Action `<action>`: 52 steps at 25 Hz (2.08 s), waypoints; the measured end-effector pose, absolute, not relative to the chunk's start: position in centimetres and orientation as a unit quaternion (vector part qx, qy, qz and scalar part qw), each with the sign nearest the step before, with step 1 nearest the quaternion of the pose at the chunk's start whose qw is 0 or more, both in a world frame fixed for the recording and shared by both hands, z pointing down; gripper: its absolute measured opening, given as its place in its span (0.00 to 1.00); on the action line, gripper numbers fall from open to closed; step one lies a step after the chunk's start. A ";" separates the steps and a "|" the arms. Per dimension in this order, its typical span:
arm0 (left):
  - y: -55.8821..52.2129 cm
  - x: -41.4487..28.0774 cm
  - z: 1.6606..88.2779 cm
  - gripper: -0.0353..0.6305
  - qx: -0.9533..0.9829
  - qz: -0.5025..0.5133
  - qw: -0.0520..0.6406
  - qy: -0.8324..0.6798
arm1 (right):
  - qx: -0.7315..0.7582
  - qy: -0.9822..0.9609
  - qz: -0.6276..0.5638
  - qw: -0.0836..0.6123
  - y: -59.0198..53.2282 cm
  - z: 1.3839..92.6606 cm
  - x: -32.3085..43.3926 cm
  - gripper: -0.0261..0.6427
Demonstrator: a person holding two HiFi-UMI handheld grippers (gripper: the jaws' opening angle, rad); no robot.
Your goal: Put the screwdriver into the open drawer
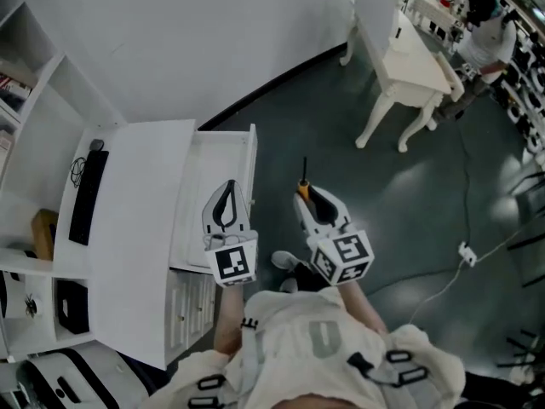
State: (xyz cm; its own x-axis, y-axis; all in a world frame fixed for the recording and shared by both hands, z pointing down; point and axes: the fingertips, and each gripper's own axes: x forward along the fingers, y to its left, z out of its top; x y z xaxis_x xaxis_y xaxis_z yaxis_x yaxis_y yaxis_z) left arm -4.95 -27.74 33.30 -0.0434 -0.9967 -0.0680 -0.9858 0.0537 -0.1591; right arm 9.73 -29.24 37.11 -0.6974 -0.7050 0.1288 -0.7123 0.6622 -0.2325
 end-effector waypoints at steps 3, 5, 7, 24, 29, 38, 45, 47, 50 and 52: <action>-27.5 -7.3 32.8 0.06 -0.655 -0.036 0.084 0.750 | 0.350 -0.929 0.119 0.017 -30.7 36.5 7.3 0.18; -27.2 -9.2 32.7 0.06 -0.630 -0.038 0.078 0.772 | 0.313 -0.944 0.105 0.020 -31.4 36.3 5.0 0.18; -26.6 -11.1 32.6 0.06 -0.596 -0.041 0.073 0.798 | 0.264 -0.960 0.087 0.026 -31.8 35.9 2.4 0.18; -18.3 -20.3 31.2 0.06 -0.353 -0.036 0.048 0.934 | -0.001 -0.997 0.058 0.059 -30.4 35.4 -12.3 0.18; -15.6 -20.8 31.2 0.06 -0.294 -0.048 0.041 0.954 | -0.060 -0.995 0.049 0.062 -29.5 35.6 -14.4 0.18; -9.8 -22.5 31.1 0.06 -0.216 -0.049 0.038 0.974 | -0.131 -0.988 0.045 0.075 -24.9 36.3 -17.8 0.18; -7.9 -24.7 31.2 0.06 -0.199 -0.042 0.044 0.978 | -0.136 -0.988 0.044 0.064 -23.0 35.8 -19.8 0.18; -7.6 -25.1 31.2 0.06 -0.198 -0.044 0.044 0.978 | -0.130 -0.988 0.048 0.066 -23.2 36.0 -20.1 0.18; -7.0 -25.6 31.2 0.06 -0.197 -0.047 0.045 0.978 | -0.129 -0.988 0.046 0.070 -23.0 36.0 -20.4 0.18; -6.9 -25.9 31.0 0.06 -0.194 -0.040 0.044 0.979 | -0.133 -0.988 0.043 0.071 -22.8 35.9 -20.7 0.18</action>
State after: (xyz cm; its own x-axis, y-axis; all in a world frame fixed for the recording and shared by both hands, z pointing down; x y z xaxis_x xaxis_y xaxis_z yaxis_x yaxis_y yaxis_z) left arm -25.85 -6.86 30.99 -0.9210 -0.3831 -0.0702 -0.3762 0.9217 -0.0944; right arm -20.66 -22.75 35.95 -0.9543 0.2692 0.1298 0.2570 0.9609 -0.1034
